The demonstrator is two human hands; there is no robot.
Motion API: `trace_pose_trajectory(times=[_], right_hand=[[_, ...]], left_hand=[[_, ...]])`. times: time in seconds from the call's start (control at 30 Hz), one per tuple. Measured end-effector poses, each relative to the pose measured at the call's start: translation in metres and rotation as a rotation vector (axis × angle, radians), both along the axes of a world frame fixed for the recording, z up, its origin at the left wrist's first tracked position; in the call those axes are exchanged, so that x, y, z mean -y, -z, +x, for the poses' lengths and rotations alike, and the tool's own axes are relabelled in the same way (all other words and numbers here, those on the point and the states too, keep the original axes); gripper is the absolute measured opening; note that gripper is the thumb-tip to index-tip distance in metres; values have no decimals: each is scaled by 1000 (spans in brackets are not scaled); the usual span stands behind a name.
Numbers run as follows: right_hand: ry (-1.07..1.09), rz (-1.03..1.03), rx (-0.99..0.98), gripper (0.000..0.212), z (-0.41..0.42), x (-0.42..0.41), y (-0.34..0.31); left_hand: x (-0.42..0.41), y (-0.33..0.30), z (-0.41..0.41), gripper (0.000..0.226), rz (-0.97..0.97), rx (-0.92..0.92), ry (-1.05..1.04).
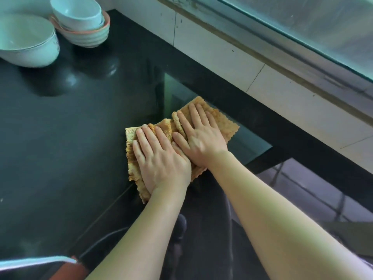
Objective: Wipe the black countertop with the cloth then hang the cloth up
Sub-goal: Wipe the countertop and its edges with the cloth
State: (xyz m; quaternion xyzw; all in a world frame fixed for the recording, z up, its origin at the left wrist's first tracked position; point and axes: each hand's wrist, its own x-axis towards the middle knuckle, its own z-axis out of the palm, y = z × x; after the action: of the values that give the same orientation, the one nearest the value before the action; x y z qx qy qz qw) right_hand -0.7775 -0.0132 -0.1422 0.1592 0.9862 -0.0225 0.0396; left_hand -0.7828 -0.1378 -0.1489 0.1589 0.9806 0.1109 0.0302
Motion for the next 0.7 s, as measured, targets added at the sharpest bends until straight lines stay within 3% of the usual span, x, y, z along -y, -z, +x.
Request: trace_pose_trajectory(times=[0.27,0.7], right_hand=[[-72,-32,-28,70,70,-7,1],[29,-44,-25,67,296,-84,3]], left_hand=[[-9,2,73,66,-28,-8,-62],[-83,-3,289,73,-38,41,38]])
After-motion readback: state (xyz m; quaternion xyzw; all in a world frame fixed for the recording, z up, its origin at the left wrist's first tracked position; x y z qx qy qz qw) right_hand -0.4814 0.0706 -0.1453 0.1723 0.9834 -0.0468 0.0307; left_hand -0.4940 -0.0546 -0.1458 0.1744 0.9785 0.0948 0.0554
